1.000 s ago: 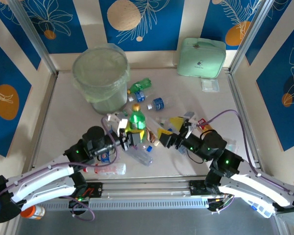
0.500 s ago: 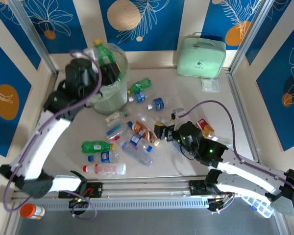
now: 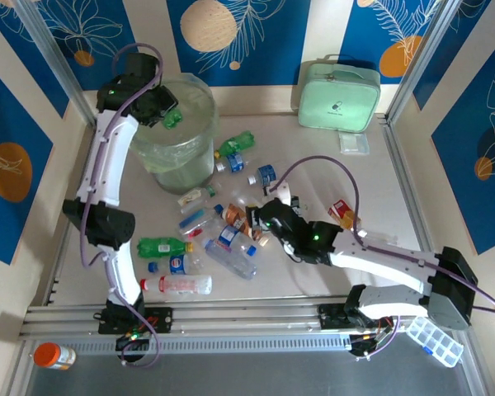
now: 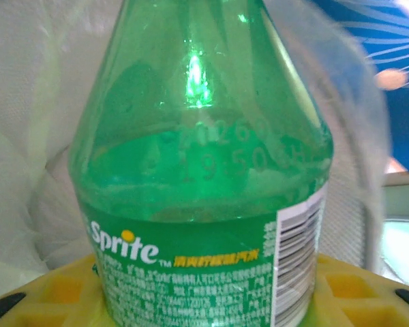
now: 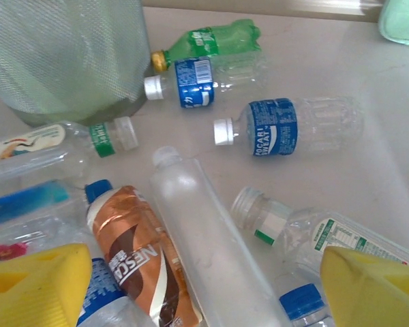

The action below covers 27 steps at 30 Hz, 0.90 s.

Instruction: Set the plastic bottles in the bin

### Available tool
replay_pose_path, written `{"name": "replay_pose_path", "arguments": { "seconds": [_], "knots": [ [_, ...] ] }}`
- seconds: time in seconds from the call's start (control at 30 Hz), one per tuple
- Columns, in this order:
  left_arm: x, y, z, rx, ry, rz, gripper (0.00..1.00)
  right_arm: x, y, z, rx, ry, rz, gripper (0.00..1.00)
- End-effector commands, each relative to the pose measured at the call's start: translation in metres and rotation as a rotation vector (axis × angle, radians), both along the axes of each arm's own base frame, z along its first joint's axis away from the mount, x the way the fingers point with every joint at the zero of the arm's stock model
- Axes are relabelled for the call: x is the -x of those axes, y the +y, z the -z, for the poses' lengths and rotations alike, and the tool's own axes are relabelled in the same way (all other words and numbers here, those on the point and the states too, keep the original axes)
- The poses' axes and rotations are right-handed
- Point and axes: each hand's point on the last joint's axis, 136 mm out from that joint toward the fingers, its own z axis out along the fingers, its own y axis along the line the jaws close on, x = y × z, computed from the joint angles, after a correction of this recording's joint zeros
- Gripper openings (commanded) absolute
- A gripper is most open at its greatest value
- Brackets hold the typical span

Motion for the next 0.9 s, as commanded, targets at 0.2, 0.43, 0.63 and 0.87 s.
{"name": "replay_pose_path", "arguments": {
  "seconds": [0.2,0.43,0.63,0.87],
  "knots": [
    [-0.02,-0.019,0.075,0.092,0.203,0.018,0.0,-0.01,-0.009,-0.002,0.033,-0.015,0.127,0.88],
    [-0.021,-0.019,0.136,0.055,0.335,0.003,0.02,-0.011,-0.015,-0.004,-0.002,-0.011,0.146,0.88],
    [-0.019,-0.014,0.162,0.025,0.38,-0.016,0.4,-0.011,-0.018,-0.006,-0.029,-0.016,0.147,0.88],
    [-0.017,-0.016,0.168,0.042,0.401,-0.025,0.78,-0.011,-0.019,-0.008,-0.029,-0.021,0.145,0.88]
  ]
}}
